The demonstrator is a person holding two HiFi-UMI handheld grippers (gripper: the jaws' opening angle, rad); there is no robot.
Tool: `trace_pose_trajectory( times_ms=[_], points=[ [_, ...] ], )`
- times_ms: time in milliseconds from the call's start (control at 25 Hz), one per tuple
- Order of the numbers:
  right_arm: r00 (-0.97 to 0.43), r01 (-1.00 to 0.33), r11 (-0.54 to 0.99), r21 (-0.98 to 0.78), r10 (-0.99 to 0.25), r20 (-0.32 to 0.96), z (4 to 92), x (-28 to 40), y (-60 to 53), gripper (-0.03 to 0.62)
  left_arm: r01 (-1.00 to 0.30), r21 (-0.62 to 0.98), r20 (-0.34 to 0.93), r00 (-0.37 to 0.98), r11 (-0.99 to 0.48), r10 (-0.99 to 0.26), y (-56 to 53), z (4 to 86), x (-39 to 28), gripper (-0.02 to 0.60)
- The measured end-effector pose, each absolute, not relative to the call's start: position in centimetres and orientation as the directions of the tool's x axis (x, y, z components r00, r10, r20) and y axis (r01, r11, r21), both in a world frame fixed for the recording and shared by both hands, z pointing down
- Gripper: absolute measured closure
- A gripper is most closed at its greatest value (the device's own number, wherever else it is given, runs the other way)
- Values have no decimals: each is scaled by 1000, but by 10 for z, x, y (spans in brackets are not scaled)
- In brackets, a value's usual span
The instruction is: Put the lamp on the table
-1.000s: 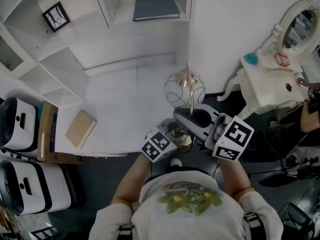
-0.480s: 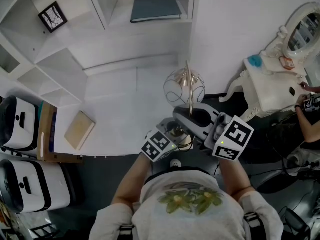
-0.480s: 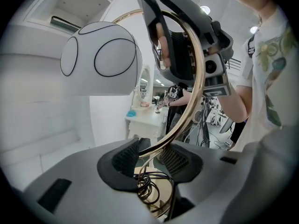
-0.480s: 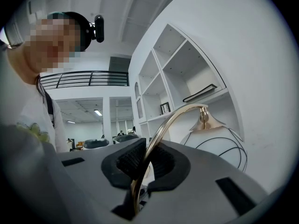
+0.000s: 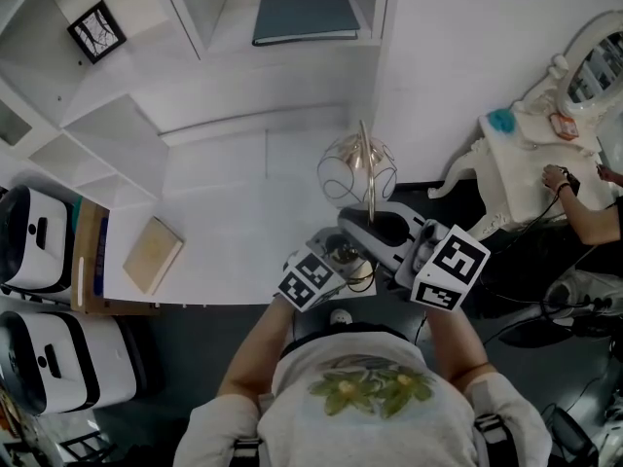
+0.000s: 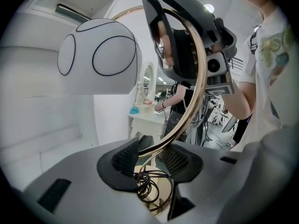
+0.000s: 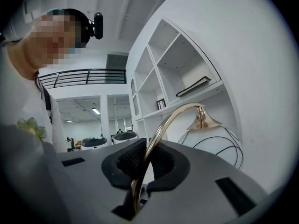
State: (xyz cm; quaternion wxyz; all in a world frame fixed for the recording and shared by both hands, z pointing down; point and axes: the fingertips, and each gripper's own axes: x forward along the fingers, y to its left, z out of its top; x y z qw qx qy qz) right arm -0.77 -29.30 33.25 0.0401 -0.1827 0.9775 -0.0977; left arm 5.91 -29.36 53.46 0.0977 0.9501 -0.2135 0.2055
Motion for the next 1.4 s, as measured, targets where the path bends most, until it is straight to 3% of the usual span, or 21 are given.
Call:
trace_pose_trajectory(
  times_ms=[1400],
  points=[
    [-928,-371,899,-233,-371,46,390,-14,-284,562,-475,104,479,794,-874,-374,-285,584,55,413]
  ],
)
